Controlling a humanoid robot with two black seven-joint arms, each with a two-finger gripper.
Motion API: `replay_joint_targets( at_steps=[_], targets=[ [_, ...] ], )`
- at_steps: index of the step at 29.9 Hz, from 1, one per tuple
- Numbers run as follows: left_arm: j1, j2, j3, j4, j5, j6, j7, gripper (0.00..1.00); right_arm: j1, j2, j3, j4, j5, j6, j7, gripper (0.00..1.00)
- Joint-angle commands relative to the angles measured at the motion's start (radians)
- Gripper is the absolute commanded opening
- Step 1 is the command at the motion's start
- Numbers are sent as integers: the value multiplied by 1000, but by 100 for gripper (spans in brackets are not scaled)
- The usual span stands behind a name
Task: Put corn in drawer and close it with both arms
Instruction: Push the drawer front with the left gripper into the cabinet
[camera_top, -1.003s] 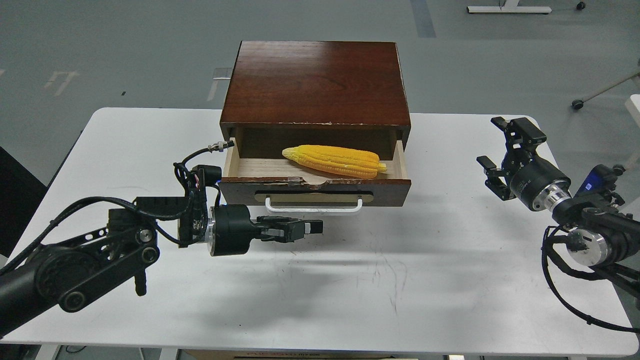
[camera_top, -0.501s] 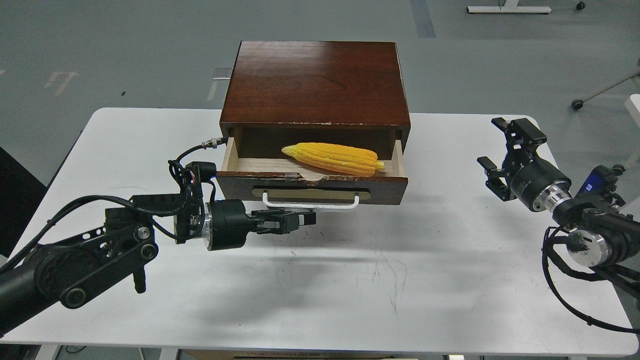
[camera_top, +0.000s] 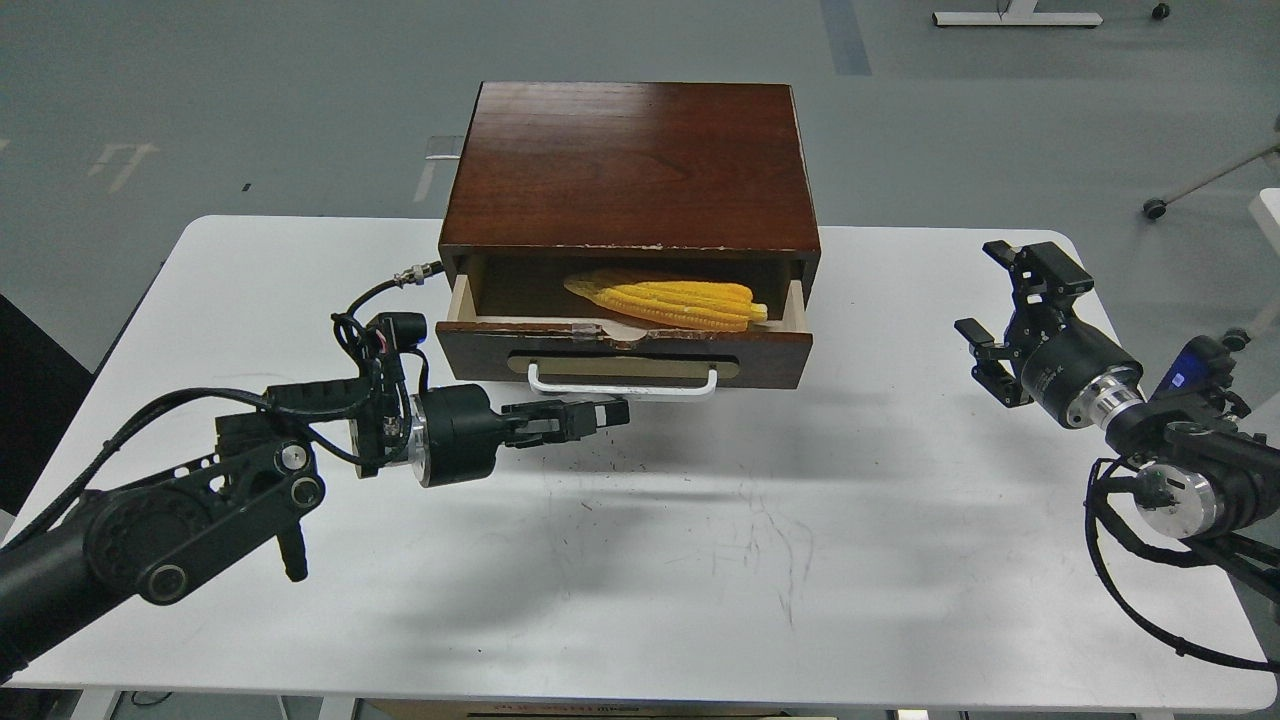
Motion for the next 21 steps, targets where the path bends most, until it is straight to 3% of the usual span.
replay_joint_targets(
  at_steps=[1, 21],
  targets=[
    [-2, -1, -1, 4, -14, 3, 4, 0, 0, -1, -1, 0, 0, 0, 0, 96],
    [-16, -18, -29, 82, -63, 21, 5, 0, -22, -2, 0, 3, 0, 0, 0, 96]
  ],
)
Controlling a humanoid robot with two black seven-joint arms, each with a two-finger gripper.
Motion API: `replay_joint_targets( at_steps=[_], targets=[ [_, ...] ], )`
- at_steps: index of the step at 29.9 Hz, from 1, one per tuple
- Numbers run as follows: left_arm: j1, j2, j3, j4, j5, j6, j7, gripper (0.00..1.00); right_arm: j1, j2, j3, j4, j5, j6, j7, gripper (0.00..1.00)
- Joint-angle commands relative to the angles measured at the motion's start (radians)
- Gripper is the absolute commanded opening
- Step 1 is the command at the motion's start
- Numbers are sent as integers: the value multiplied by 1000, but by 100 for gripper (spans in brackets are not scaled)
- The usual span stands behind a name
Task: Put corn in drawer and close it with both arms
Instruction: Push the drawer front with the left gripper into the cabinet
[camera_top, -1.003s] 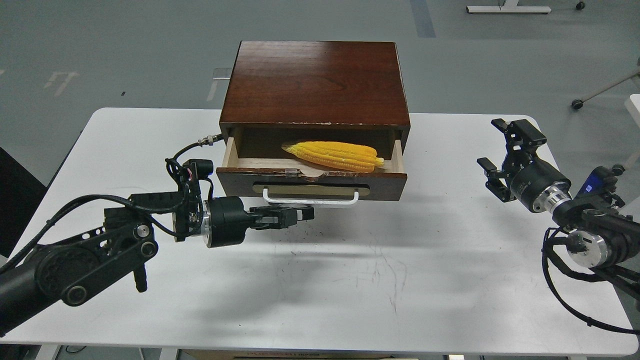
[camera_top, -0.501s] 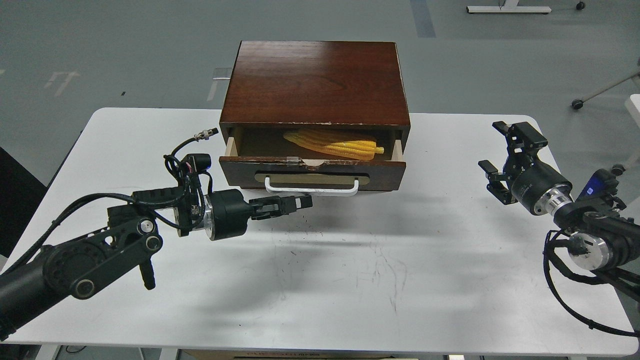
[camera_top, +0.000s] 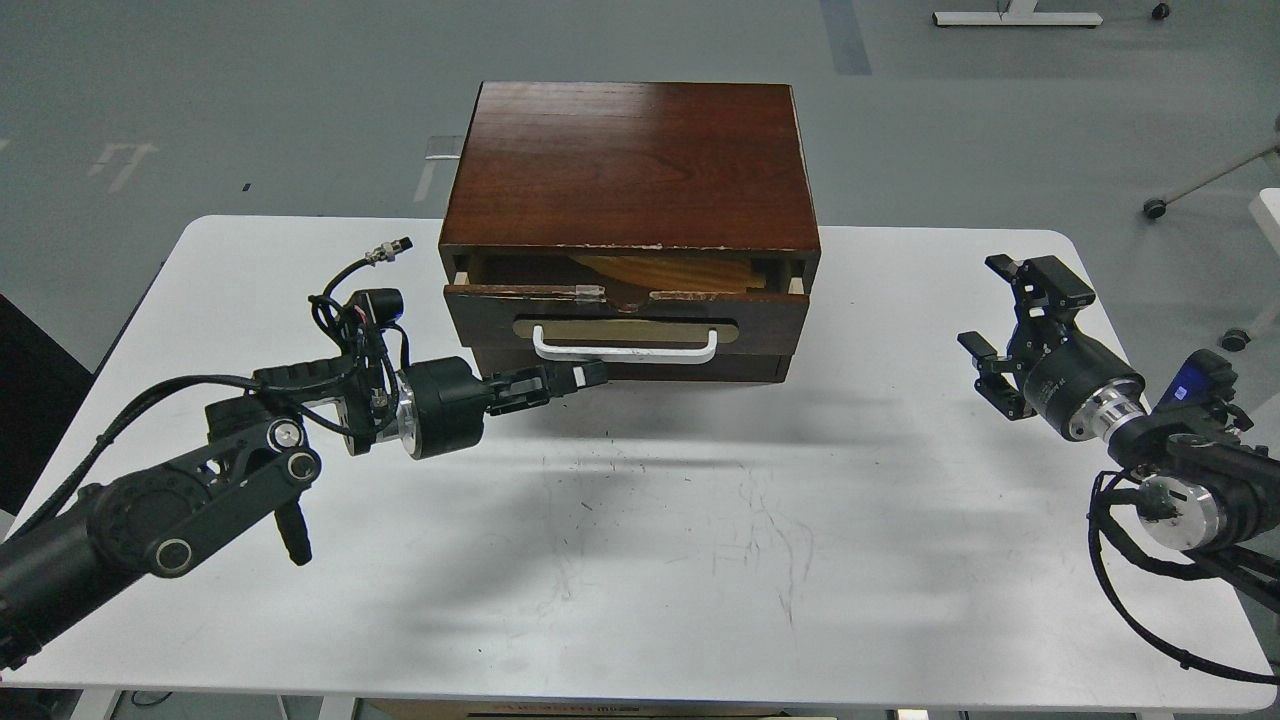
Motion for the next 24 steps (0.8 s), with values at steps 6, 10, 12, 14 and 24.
replay_joint_targets(
  at_steps=[6, 10, 12, 14, 24],
  targets=[
    [-2, 0, 0, -2, -30, -7, 0, 0, 0, 0, 0, -1, 0, 0, 0, 96],
    [-18, 0, 2, -1, -32, -8, 0, 0, -3, 0, 0, -1, 0, 0, 0, 96],
    [-24, 0, 0, 1, -33, -8, 0, 0, -6, 0, 0, -1, 0, 0, 0, 96],
    [-28, 0, 0, 2, -33, -10, 0, 0, -8, 0, 0, 1, 0, 0, 0, 96],
    [-28, 0, 2, 33, -32, -5, 0, 0, -8, 0, 0, -1, 0, 0, 0, 96]
  ],
)
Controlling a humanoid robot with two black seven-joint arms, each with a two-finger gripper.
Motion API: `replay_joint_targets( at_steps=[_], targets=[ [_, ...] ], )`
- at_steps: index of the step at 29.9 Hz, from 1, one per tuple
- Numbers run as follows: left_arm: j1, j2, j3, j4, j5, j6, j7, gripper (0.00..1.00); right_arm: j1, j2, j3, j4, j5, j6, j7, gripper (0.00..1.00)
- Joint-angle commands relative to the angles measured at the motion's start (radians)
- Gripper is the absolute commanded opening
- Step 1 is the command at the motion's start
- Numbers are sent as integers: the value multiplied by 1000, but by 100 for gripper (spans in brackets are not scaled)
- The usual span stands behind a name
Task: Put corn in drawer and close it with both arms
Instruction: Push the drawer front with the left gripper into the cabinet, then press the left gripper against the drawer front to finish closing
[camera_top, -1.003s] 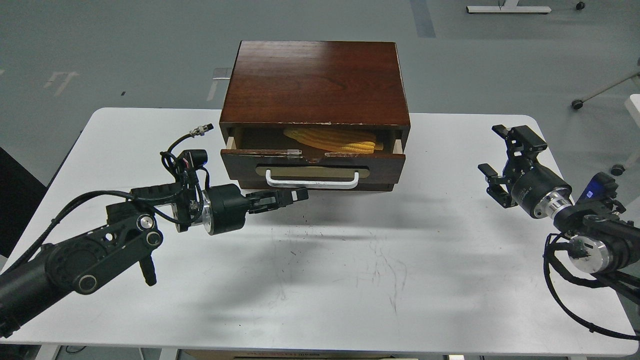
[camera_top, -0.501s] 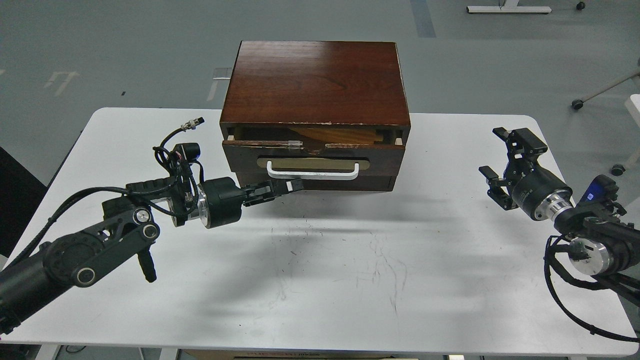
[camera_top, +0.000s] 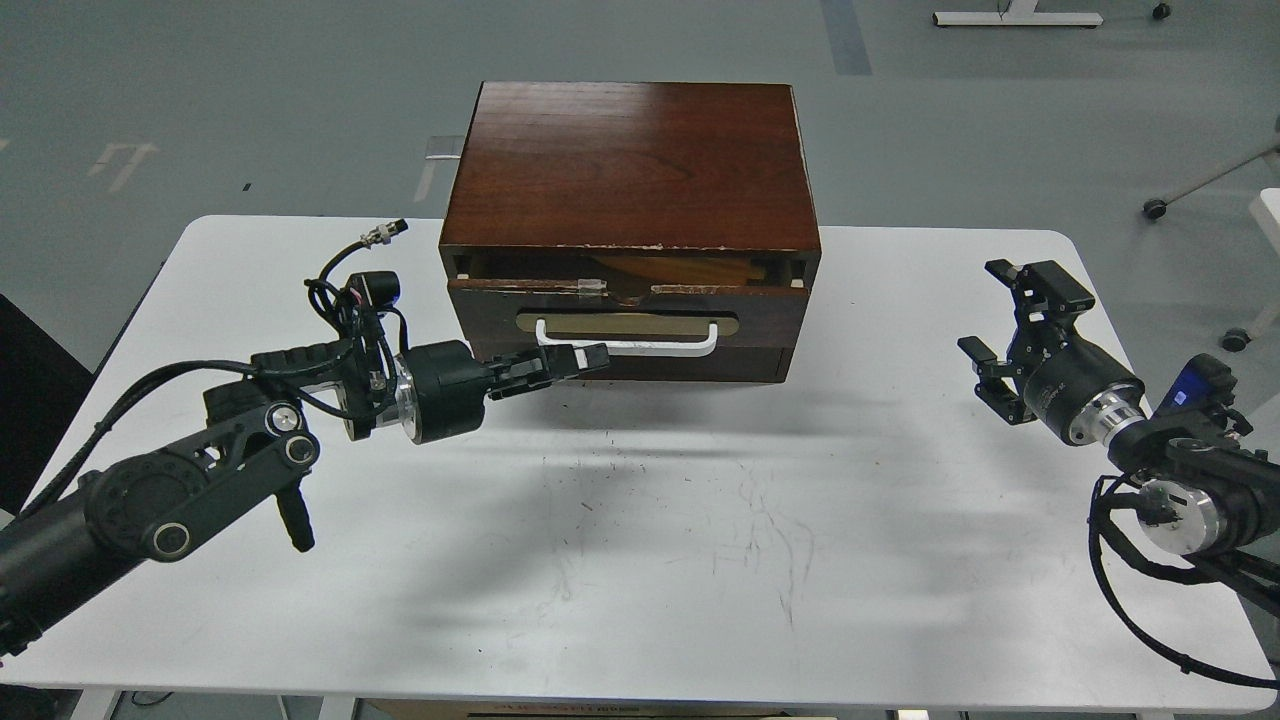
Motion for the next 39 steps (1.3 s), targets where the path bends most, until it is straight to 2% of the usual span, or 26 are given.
replay_joint_targets(
  at_steps=[1, 7, 39],
  targets=[
    [-2, -1, -3, 32, 0, 5, 0, 0, 0, 0, 0, -1, 0, 0, 0, 96],
    [-6, -1, -3, 64, 0, 5, -2, 0, 0, -2, 1, -1, 0, 0, 0, 96],
    [-23, -1, 0, 81, -33, -17, -10, 0, -6, -9, 0, 1, 0, 0, 0, 96]
  ],
)
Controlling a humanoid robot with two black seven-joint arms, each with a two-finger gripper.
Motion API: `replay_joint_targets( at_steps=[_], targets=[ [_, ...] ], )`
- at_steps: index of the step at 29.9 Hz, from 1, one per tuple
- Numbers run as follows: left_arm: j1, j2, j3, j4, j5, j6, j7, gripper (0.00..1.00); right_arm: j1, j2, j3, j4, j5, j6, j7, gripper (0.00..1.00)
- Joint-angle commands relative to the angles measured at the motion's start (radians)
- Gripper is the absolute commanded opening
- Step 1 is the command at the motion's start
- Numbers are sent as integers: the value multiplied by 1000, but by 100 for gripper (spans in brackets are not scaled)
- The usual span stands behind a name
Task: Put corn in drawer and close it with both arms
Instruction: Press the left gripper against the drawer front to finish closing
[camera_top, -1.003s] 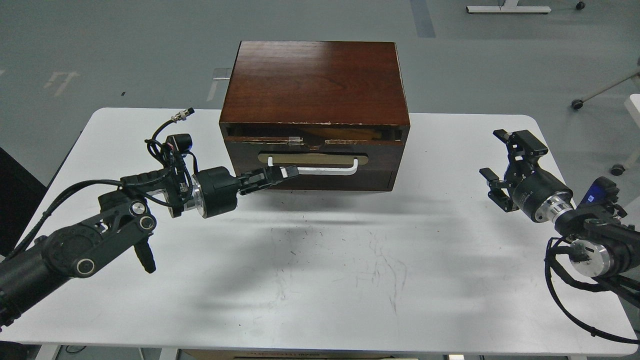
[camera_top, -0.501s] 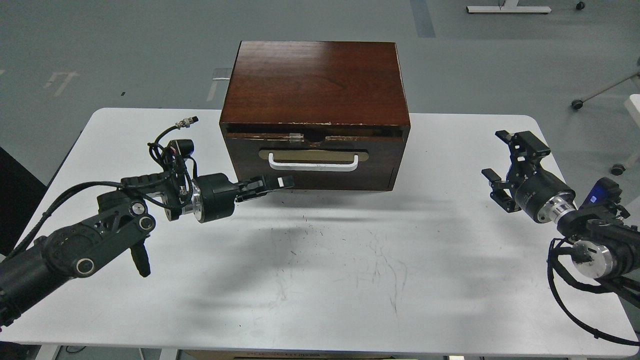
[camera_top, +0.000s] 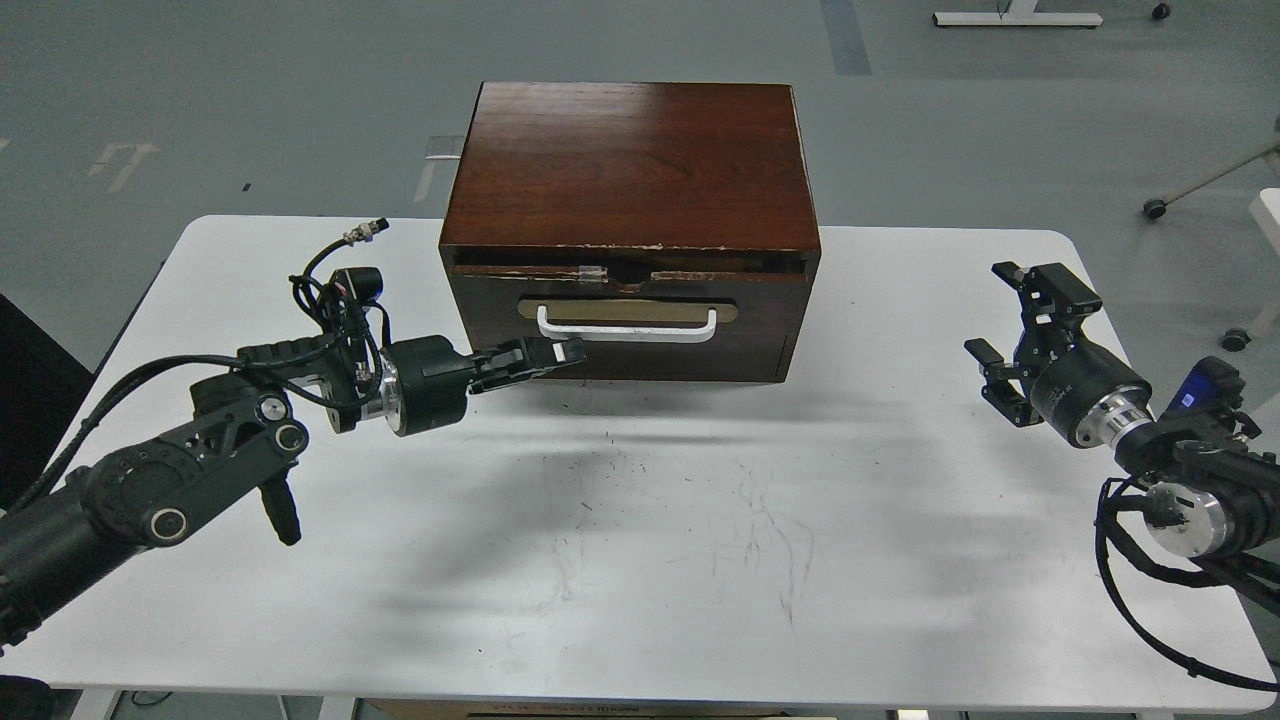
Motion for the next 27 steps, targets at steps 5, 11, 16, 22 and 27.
replay_joint_targets(
  at_steps=[5, 11, 16, 22, 27],
  targets=[
    [-4, -1, -3, 36, -4, 15, 1, 0, 0, -1, 0, 0, 0, 0, 0, 96],
    [-17, -8, -3, 53, -4, 17, 1, 0, 0, -1, 0, 0, 0, -2, 0, 96],
    [-18, -8, -3, 56, -5, 17, 1, 0, -1, 1, -2, 0, 0, -2, 0, 96],
    [-8, 9, 6, 15, -29, -5, -12, 0, -2, -2, 0, 2, 0, -2, 0, 96],
    [28, 57, 2, -88, -117, -29, -28, 12, -2, -6, 0, 5, 0, -2, 0, 96]
  ],
)
